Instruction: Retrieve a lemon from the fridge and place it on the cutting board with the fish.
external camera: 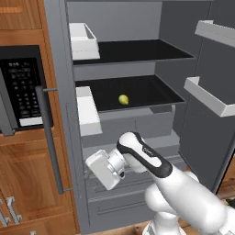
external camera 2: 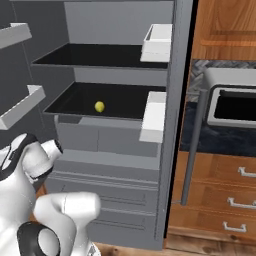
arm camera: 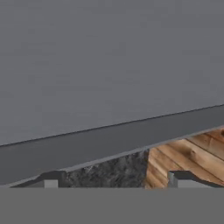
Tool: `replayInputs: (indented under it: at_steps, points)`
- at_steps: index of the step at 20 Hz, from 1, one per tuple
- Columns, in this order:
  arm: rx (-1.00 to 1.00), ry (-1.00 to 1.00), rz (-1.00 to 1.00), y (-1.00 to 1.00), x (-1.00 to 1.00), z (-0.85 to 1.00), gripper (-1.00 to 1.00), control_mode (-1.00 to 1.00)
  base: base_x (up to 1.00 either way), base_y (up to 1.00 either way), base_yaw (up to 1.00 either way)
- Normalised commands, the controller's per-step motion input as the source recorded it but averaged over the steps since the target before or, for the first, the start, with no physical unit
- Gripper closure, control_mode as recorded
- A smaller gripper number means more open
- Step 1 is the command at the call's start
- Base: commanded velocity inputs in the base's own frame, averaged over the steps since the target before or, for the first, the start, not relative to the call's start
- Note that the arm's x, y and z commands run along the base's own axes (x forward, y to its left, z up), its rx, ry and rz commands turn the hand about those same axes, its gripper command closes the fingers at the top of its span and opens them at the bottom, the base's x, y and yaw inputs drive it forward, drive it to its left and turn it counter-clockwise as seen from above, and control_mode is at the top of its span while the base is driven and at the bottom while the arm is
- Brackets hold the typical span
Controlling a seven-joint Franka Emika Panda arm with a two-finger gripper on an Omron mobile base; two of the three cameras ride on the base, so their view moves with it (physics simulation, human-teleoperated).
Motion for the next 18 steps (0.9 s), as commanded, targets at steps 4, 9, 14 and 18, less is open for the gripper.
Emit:
replayInputs:
  at_steps: [4,9,14,18]
  points:
    - [-0.02,-0.02,0.00,0.61,-0.37,-0.04,-1.00,-1.00,0.00,0.00,0.00]
    - [-0.02,-0.03,0.00,0.14,-0.07,-0.03,-1.00,-1.00,0.00,0.00,0.00]
    - [-0.19,0.00,0.00,-0.52,0.04,0.00,-1.00,-1.00,0.00,0.00,0.00]
    - [-0.27,0.00,0.00,-0.94,0.14,-0.01,-1.00,-1.00,0.00,0.00,0.00]
